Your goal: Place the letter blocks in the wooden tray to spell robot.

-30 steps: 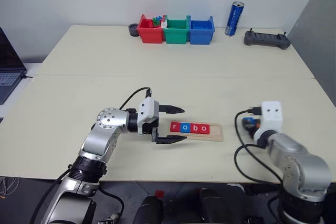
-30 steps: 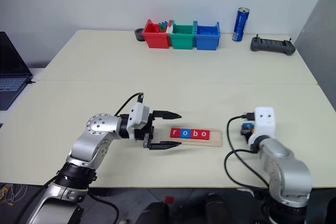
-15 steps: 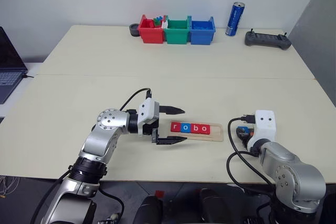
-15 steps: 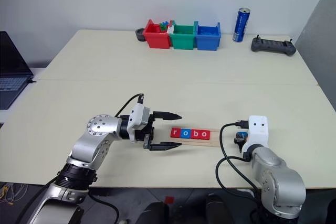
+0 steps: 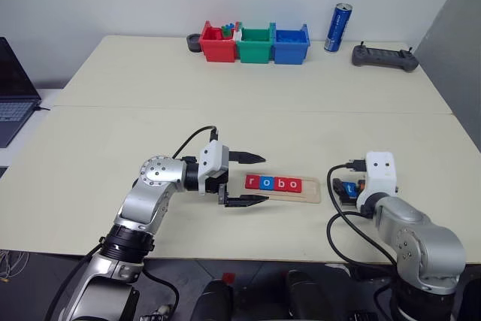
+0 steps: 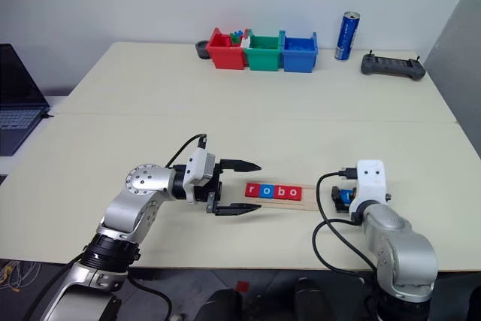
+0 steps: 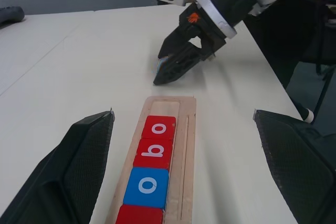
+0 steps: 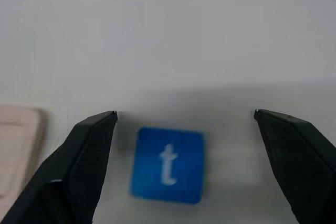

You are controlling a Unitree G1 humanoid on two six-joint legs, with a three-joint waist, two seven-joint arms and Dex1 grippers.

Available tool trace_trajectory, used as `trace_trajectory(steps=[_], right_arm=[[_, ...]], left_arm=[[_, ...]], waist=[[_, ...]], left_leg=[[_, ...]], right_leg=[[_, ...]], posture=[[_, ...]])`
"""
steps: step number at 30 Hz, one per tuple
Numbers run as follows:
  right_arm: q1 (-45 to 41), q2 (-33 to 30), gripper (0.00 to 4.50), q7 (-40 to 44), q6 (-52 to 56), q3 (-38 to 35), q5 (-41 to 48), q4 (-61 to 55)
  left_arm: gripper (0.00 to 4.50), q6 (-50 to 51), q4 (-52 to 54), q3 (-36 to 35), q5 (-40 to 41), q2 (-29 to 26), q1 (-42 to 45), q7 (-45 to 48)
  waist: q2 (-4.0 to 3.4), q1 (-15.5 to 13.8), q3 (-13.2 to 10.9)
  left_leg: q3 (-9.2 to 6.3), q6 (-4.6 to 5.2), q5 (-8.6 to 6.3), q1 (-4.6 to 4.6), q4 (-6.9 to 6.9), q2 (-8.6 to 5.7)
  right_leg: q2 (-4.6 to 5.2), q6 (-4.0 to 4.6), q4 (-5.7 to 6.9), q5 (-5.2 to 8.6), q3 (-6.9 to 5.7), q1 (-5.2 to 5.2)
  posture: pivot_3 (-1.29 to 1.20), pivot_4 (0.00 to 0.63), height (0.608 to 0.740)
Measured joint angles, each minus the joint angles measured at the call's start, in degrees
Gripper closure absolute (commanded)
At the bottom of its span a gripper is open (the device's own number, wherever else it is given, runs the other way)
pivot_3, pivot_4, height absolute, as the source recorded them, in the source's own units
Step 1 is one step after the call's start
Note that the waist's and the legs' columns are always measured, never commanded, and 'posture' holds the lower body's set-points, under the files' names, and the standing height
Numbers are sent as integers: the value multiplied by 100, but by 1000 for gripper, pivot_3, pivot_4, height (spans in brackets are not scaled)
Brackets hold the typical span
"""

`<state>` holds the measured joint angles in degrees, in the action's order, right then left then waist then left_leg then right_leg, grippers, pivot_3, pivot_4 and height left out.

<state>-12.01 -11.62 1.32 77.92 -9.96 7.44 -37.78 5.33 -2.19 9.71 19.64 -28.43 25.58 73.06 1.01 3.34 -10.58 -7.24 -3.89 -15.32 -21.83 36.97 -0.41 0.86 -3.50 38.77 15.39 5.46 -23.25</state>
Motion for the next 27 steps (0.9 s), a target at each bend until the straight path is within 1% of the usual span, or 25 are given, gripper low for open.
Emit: trace_trajectory(steps=[1,4,6,8,12,14,16,20,23,27], right_arm=[[-89,-157,15,78,-166,41,0,89],[-369,-896,15,673,-1053,285,44,505],[-450,-1613,15,1511,-2030,597,107,912],[-425,-2226,15,2634,-3217,732,291,1349],[-258,-3201,15,4614,-5246,815,521,2363],[-209,-3603,15,5364,-6098,899,497,3051],[-217,-3799,15,5960,-6617,938,511,3595],[-349,-3868,15,6675,-7008,1078,543,4308],[-537,-3876,15,6972,-7384,1228,432,4824],[-774,-3851,15,7141,-7501,1361,376,5152]], left_arm=[[0,-3,-1,0,-4,7,10,2],[0,-42,-22,4,-37,31,84,10],[0,-70,-50,5,-52,61,146,14],[0,-83,-95,7,-59,80,181,21],[0,-89,-179,12,-65,149,221,24],[0,-92,-185,12,-66,150,220,29],[0,-101,-185,12,-66,150,219,33],[0,-105,-184,12,-66,154,216,34],[0,-105,-184,12,-66,147,212,35],[0,-105,-184,12,-67,145,213,33]], waist=[[0,1,0],[0,15,-1],[0,12,-2],[2,11,-3],[8,-1,-7],[10,-4,-8],[10,-5,-8],[10,29,-9],[10,26,-9],[10,14,-9]], left_leg=[[0,0,0,-1,0,-1],[4,0,0,0,0,-1],[7,0,0,-1,-1,-3],[6,1,-1,-3,-2,-2],[6,2,-1,-7,0,-3],[8,2,-1,-7,1,-5],[8,2,-1,-4,1,-4],[10,2,-1,2,1,-1],[10,1,-1,2,2,-3],[8,1,-1,1,3,-2]], right_leg=[[0,0,0,0,0,0],[0,-1,-3,0,1,0],[2,-1,-9,1,2,2],[1,-2,-18,1,-1,5],[5,-2,-25,0,-2,8],[8,-2,-24,0,-1,8],[7,-1,-21,-1,-1,8],[6,-1,-15,-1,3,8],[6,-1,-15,-1,3,8],[6,-1,-15,-1,2,8]], posture=[[0,150,740],[0,150,740],[0,150,740],[0,150,740],[0,150,740],[0,150,740],[0,150,740],[0,150,740],[0,150,740],[0,150,740]])
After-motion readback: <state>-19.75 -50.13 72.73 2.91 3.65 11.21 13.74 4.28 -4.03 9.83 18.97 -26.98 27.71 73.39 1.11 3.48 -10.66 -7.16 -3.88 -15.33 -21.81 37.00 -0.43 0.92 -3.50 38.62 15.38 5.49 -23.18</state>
